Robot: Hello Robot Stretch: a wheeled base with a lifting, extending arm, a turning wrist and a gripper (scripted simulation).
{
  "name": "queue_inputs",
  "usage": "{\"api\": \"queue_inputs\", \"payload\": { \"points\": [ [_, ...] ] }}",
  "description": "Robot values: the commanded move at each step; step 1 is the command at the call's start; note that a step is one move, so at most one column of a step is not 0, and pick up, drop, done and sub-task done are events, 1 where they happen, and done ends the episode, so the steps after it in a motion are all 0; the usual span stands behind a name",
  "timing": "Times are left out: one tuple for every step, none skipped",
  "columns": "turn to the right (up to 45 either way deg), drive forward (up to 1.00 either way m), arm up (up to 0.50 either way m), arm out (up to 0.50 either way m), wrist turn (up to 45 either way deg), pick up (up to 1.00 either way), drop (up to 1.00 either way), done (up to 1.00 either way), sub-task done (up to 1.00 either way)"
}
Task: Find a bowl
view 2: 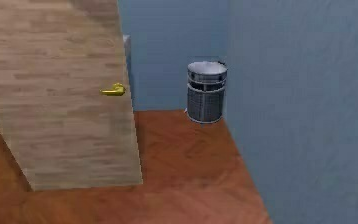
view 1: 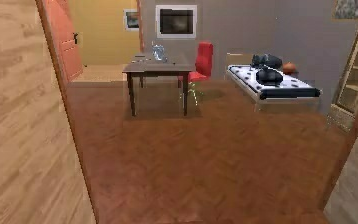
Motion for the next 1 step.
{"api": "queue_inputs", "payload": {
  "points": [
    [0.0, 0.55, 0.0, 0.0, 0.0, 0.0, 0.0, 0.0, 0.0]
  ]
}}
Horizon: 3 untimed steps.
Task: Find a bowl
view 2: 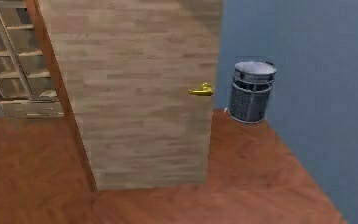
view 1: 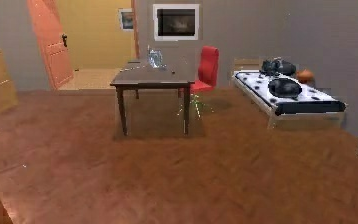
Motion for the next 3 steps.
{"api": "queue_inputs", "payload": {
  "points": [
    [-24.0, 0.0, 0.0, 0.0, 0.0, 0.0, 0.0, 0.0, 0.0],
    [0.0, 1.0, 0.0, 0.0, 0.0, 0.0, 0.0, 0.0, 0.0],
    [-6.0, 0.0, 0.0, 0.0, 0.0, 0.0, 0.0, 0.0, 0.0]
  ]
}}
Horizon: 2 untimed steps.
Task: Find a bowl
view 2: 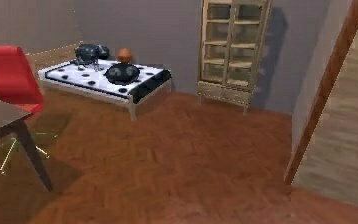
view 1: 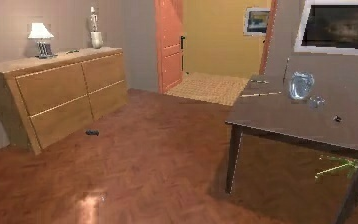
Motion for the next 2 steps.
{"api": "queue_inputs", "payload": {
  "points": [
    [0.0, 0.15, 0.0, 0.0, 0.0, 0.0, 0.0, 0.0, 0.0],
    [-3.0, 0.0, 0.0, 0.0, 0.0, 0.0, 0.0, 0.0, 0.0]
  ]
}}
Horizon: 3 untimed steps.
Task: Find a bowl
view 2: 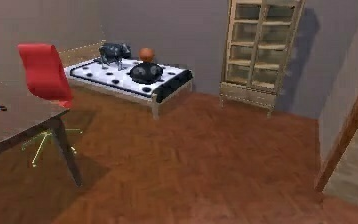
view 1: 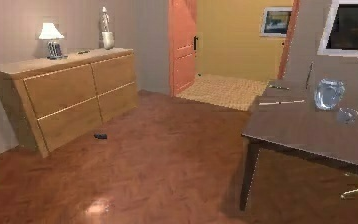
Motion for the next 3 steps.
{"api": "queue_inputs", "payload": {
  "points": [
    [0.0, 1.0, 0.0, 0.0, 0.0, 0.0, 0.0, 0.0, 0.0],
    [-9.0, 0.0, 0.0, 0.0, 0.0, 0.0, 0.0, 0.0, 0.0],
    [0.0, 0.25, 0.0, 0.0, 0.0, 0.0, 0.0, 0.0, 0.0]
  ]
}}
